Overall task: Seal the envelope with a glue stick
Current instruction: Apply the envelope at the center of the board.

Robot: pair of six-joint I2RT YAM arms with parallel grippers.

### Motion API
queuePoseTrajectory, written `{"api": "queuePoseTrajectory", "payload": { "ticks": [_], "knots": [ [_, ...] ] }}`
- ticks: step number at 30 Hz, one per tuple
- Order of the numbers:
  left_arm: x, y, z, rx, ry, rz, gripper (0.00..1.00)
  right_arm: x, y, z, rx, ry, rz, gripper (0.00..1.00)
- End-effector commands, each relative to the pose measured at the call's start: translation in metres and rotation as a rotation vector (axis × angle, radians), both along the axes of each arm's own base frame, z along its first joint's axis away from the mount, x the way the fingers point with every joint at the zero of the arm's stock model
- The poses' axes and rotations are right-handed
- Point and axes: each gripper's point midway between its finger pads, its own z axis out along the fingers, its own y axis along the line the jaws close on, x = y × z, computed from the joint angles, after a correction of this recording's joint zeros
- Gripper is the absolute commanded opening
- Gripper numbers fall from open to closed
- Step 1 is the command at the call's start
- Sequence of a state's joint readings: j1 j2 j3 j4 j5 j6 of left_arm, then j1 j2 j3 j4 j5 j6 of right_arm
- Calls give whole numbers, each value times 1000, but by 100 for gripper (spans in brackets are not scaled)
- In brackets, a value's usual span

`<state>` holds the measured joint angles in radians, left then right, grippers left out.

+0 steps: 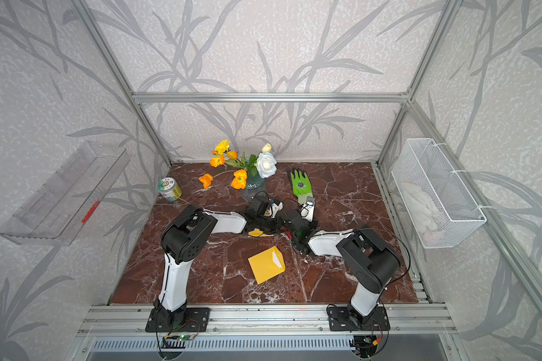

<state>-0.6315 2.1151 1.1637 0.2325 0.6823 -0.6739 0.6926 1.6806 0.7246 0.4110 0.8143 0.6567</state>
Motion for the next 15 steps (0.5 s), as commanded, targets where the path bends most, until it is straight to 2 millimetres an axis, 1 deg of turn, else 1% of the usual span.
{"api": "queuePoseTrajectory", "payload": {
  "ticks": [1,5,11,15],
  "knots": [
    [-10,17,-34,96,85,25,0,-2,-2,18,33,-20,18,0],
    [-9,17,-30,96,80,28,0,-4,-6,30,78,-20,27,0],
    [-5,13,-9,77,63,34,0,-11,-17,35,230,29,92,0],
    [1,10,9,46,55,48,8,-22,-21,39,260,39,145,0]
  ]
}}
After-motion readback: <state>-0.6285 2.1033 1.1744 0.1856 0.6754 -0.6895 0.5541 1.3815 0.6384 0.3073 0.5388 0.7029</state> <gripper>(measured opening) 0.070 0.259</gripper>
